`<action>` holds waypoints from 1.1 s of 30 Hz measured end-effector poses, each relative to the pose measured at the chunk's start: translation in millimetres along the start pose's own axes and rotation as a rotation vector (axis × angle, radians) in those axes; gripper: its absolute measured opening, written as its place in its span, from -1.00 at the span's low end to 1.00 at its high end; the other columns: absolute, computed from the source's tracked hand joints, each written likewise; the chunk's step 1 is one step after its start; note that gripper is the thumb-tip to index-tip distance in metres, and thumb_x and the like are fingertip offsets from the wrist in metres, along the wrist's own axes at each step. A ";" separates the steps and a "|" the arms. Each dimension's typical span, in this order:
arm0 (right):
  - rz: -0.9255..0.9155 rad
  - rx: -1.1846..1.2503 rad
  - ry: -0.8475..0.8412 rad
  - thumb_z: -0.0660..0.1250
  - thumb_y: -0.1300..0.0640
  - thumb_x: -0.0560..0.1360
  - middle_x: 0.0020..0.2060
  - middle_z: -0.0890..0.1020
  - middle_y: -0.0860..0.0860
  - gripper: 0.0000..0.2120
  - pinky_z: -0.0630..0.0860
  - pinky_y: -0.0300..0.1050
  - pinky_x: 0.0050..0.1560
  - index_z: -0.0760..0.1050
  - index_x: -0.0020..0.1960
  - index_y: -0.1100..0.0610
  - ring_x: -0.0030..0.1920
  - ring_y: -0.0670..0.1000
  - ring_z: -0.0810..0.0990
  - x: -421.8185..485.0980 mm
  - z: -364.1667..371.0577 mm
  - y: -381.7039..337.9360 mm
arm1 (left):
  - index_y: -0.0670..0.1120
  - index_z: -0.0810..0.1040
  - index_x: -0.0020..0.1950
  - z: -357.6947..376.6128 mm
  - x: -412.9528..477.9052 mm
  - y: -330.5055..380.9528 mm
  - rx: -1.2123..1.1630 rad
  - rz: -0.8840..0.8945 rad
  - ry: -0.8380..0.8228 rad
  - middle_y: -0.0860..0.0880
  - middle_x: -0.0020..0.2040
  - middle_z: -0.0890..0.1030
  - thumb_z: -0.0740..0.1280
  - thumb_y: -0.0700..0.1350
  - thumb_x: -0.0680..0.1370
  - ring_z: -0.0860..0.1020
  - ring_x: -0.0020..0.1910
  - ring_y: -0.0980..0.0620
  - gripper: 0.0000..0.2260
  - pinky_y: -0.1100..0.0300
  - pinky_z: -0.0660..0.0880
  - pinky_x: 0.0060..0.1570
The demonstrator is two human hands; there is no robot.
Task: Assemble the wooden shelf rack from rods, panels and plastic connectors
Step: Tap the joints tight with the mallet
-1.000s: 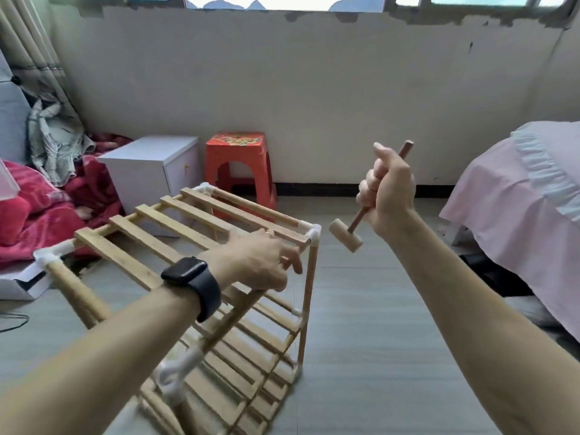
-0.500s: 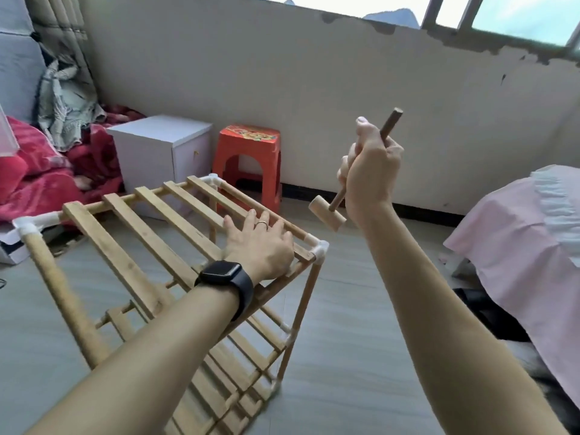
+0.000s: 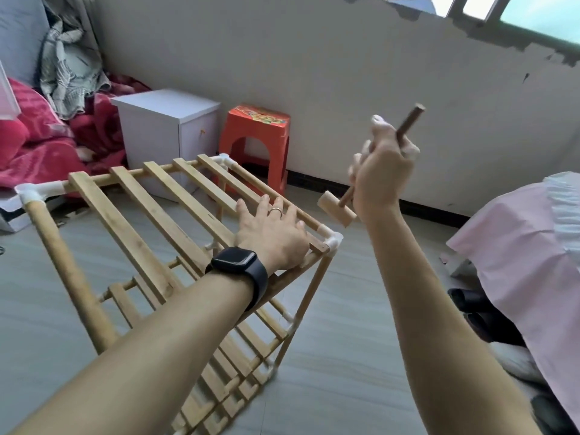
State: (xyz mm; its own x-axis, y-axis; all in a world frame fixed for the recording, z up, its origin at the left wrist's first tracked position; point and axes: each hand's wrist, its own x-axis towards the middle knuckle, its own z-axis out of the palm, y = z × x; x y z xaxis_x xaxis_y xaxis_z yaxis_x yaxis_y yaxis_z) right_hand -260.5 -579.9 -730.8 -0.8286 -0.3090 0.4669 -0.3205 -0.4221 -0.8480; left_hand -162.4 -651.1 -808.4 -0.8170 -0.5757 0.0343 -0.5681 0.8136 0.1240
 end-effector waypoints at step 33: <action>0.390 -0.572 -0.130 0.14 0.19 0.72 0.02 0.60 0.16 -0.82 0.43 -0.24 -0.48 0.49 0.19 0.19 -0.51 -0.14 0.43 -95.1 -153.5 -1.3 | 0.06 0.24 0.58 -0.7 -2.0 -0.7 0.007 -0.001 -0.015 -0.01 0.65 0.11 -0.15 0.12 0.66 -0.04 0.64 -0.13 -0.48 -0.40 -0.17 0.49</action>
State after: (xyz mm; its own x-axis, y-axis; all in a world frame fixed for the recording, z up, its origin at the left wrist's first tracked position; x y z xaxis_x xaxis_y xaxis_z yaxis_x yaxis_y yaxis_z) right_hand -251.8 -419.1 -812.6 -0.8819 -0.4611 0.0979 -0.2318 0.2434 -0.9418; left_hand -160.2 -650.6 -807.9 -0.8176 -0.5754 0.0197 -0.5696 0.8134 0.1175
